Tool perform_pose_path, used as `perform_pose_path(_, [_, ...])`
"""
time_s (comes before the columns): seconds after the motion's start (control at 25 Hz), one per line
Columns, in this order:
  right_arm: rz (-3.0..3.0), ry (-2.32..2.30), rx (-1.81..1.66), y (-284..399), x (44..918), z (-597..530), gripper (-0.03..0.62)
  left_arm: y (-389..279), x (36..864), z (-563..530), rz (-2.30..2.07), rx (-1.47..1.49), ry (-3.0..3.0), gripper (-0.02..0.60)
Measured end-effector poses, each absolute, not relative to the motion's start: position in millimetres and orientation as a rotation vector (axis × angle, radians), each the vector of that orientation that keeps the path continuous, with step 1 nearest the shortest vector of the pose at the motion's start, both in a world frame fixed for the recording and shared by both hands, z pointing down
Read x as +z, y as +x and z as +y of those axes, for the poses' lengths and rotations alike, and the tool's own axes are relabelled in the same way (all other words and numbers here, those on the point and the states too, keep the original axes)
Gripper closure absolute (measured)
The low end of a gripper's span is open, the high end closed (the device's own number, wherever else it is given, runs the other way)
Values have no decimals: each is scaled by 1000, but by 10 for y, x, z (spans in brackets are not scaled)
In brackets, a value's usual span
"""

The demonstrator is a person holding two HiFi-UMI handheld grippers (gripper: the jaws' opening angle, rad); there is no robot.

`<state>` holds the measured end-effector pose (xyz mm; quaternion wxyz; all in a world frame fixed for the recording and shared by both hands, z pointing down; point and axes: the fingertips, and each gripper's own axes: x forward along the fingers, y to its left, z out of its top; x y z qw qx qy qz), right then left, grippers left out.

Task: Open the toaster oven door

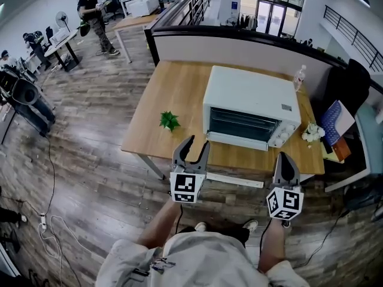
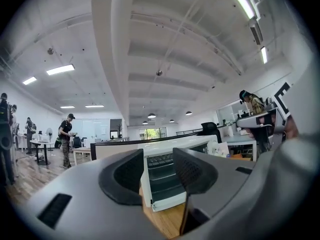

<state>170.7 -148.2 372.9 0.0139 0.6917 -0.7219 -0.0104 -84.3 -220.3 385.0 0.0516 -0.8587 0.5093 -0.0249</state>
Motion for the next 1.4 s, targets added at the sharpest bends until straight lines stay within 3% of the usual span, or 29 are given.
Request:
perform_pose_path(0.56, [-2262,2121,-29,1681,3739,-1485,571,-868,3779,-2264,1567,-75,-2604,390])
perform_pose_path(0.92, [-2267,2108,-25,1643,3747,-1449,571,-882,3821,-2234,1572,-86,-2601,473])
perform_pose_path(1.12, [-2268,2106,-26,1642,3759,-1420,571,-830,3814,-2192,1515,-99,-2616,568])
perform_pose_path(1.4, [-2274,2082,-36,1615,3746,-1410,571,-759,3787,-2175,1488,-119,-2619,568])
